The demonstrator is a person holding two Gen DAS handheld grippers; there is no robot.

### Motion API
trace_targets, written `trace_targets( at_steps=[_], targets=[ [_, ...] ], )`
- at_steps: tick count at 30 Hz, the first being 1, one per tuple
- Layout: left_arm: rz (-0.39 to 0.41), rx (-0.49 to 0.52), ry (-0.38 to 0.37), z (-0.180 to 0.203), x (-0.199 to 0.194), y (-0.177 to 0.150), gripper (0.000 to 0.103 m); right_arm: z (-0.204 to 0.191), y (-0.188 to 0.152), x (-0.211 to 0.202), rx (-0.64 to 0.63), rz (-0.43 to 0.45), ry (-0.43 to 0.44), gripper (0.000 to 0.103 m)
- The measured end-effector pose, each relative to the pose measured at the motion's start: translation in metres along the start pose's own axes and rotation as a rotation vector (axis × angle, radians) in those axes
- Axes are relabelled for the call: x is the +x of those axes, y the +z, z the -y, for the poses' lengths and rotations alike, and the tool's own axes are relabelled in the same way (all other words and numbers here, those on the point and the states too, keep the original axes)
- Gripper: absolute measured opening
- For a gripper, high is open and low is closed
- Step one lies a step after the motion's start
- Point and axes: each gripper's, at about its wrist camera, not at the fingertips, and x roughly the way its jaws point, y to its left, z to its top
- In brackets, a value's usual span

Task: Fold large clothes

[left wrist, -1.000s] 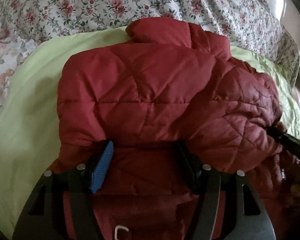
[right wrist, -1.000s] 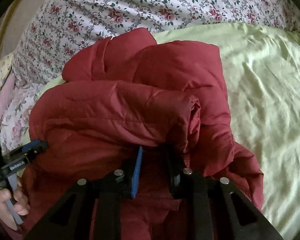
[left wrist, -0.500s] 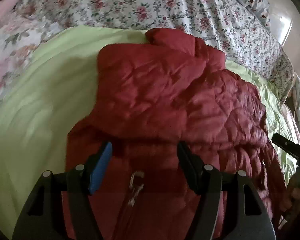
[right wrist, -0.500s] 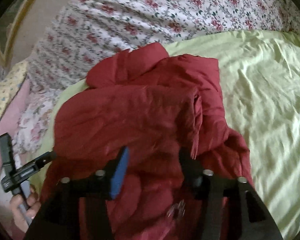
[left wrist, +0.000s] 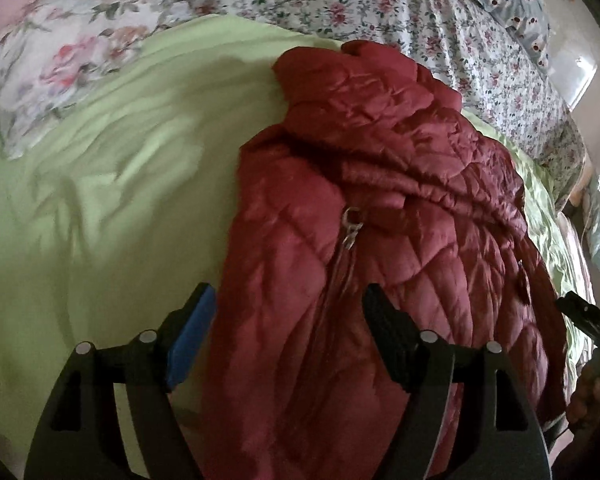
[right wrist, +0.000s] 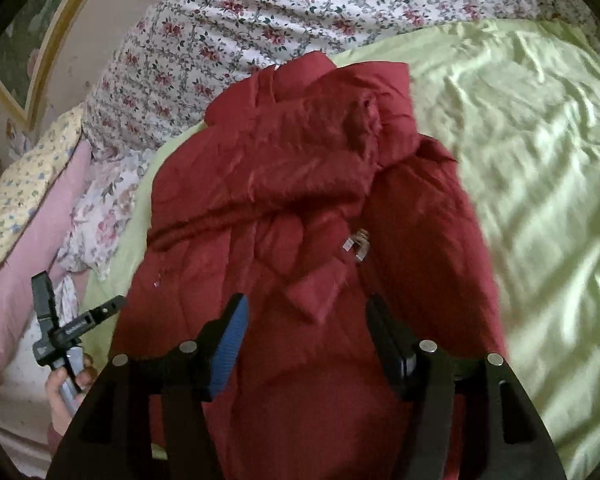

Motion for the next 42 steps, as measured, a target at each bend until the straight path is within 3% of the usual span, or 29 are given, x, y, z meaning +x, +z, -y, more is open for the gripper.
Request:
trace_targets(
  at_steps=[4,7,13,21,37,42],
  targets=[
    [-0.013,0.013,-0.002,-0.006,-0.009,-0.011,0.076,0.012,-0.013,-0.03,0.018,0.083,-0.059,0.064],
    [-0.029,0.017,-0.011,-0.008,-0.01,-0.019,0.079,0.027,-0.018,-0.041,0.041,0.091,-0.097,0.066],
    [-0.061,0.018,-0.015,-0.015,-0.011,-0.035,0.079,0.049,-0.035,-0.039,0.083,0.025,-0.13,0.066],
    [-0.115,0.036,-0.047,-0.02,-0.01,-0.062,0.079,0.049,-0.065,-0.018,0.048,-0.114,-0.15,0.066],
    [-0.165,0.146,-0.079,-0.012,-0.013,-0.095,0.079,0.032,-0.088,-0.023,-0.077,-0.201,-0.11,0.067],
    [-0.163,0.177,-0.083,-0.007,-0.012,-0.097,0.079,0.029,-0.089,-0.022,-0.121,-0.217,-0.12,0.063]
  ],
)
